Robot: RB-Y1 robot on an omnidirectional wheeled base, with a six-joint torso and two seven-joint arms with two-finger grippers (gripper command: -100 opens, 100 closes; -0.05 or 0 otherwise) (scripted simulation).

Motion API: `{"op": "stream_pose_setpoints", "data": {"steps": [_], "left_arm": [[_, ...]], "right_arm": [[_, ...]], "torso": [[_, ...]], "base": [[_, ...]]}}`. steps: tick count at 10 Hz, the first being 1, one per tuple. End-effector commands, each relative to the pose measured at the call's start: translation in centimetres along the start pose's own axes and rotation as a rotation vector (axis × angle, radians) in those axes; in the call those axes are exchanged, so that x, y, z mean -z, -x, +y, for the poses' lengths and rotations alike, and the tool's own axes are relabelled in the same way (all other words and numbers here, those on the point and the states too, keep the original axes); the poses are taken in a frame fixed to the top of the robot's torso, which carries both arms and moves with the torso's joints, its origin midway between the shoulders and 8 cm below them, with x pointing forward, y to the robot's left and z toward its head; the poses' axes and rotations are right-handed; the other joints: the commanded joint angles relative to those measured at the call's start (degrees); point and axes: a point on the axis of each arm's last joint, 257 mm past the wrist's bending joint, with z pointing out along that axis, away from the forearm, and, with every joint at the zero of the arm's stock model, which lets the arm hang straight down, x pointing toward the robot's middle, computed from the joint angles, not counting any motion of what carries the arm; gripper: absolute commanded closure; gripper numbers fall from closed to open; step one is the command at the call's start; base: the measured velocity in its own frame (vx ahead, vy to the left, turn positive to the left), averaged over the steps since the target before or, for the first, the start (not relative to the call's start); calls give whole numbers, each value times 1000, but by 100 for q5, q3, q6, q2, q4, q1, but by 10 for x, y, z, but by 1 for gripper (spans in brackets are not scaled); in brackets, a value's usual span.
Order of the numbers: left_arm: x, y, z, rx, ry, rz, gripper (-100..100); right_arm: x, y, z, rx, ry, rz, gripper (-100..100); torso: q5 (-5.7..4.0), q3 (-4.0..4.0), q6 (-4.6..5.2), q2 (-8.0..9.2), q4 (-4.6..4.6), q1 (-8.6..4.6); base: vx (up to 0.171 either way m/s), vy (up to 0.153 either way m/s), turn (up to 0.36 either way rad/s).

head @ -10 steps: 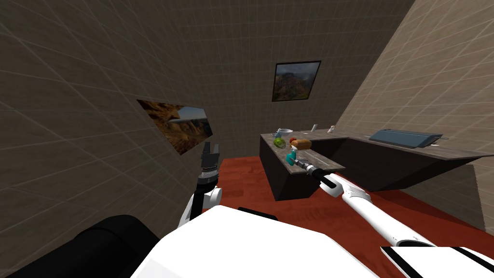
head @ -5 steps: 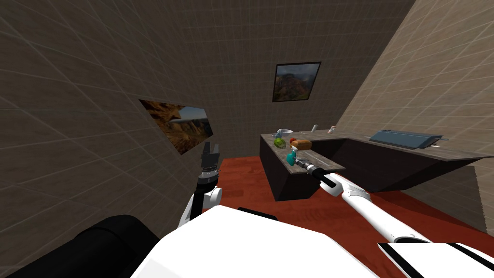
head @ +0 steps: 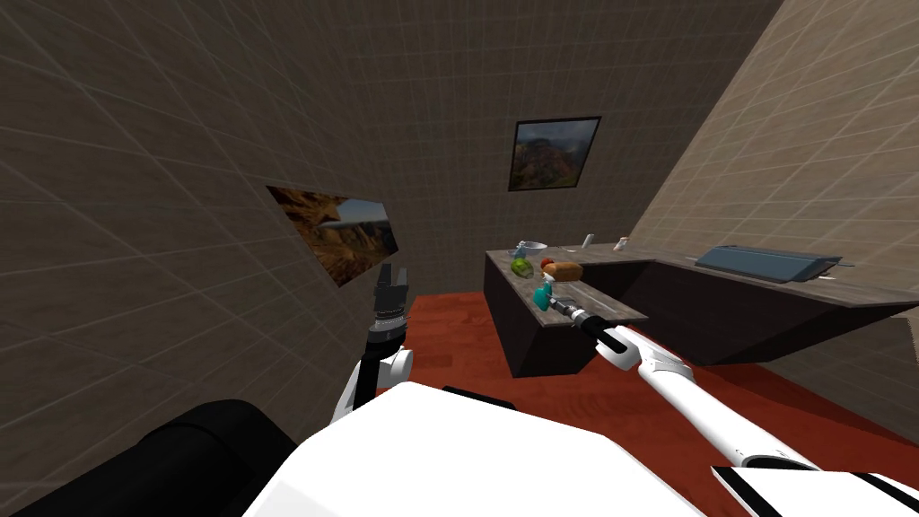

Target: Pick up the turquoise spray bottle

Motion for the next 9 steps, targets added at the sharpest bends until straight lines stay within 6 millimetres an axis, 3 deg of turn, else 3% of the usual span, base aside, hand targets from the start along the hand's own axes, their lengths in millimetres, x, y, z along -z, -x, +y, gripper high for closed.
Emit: {"op": "stream_pose_setpoints", "data": {"steps": [1,2,4,5,7,8,9], "left_arm": [[0,0,0,0,0,0,0],[0,0,0,0,0,0,0],[0,0,0,0,0,0,0],[0,0,0,0,0,0,0],[0,0,0,0,0,0,0],[0,0,0,0,0,0,0],[0,0,0,0,0,0,0]], "right_arm": [[7,-9,5,-5,4,8,100],[14,-11,0,-17,-25,1,100],[24,-22,11,-20,-3,10,100],[30,-20,4,-28,-36,-1,100],[43,-33,16,-33,-15,12,100],[49,-28,8,-38,-50,-2,100],[56,-33,16,-40,-37,3,100]], "torso": [[0,0,0,0,0,0],[-9,-6,2,1,-13,2],[-20,-24,-10,-19,-28,-2],[-31,-28,-6,-14,-43,1],[-41,-40,-12,-26,-54,-6],[-53,-45,-11,-21,-69,-4],[-56,-49,-15,-26,-72,-9]], "base": [[33,-22,27],[46,-26,152],[36,-26,25],[33,-22,120],[37,-28,38],[36,-32,121],[43,-32,77]]}}
